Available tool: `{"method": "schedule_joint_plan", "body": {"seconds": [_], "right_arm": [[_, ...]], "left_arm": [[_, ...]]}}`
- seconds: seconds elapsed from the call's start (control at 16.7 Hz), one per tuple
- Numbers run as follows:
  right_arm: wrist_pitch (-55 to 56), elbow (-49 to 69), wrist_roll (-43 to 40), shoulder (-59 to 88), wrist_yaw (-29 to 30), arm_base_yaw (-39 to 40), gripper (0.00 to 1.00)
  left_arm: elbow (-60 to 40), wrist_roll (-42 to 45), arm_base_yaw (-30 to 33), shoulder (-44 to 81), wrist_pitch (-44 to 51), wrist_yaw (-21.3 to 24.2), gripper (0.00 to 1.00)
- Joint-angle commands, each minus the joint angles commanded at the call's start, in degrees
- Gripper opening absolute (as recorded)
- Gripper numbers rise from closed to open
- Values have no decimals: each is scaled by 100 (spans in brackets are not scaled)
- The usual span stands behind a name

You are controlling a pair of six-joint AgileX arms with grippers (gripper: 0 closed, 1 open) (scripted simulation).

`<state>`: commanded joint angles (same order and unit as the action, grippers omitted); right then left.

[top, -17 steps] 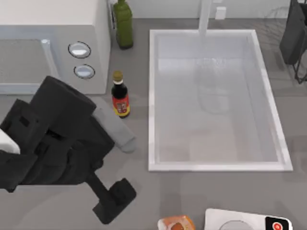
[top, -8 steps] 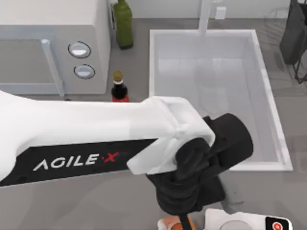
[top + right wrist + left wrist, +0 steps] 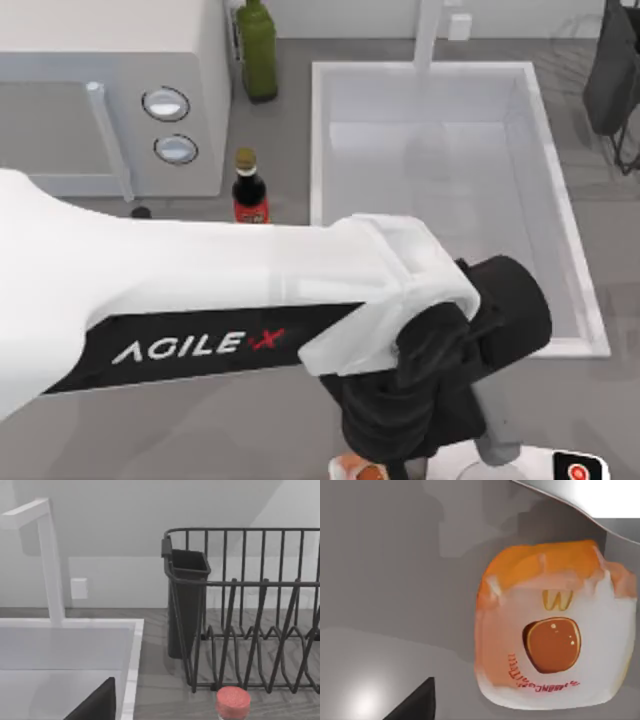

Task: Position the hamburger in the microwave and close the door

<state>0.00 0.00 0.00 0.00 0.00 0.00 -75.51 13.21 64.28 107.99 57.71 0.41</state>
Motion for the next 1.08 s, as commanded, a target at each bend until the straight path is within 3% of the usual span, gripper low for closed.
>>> {"method": "schedule_joint_plan", "body": {"seconds": [0.42, 0.72, 1.08], "right_arm": [[0, 0, 0, 0, 0, 0, 100], [0, 0, 0, 0, 0, 0, 100], [0, 0, 0, 0, 0, 0, 100]], "left_arm": [[353, 275, -247, 409, -727, -20, 100], [885, 85, -31, 726, -1540, -20, 100], [896, 12, 23, 789, -1673, 2, 100]]}}
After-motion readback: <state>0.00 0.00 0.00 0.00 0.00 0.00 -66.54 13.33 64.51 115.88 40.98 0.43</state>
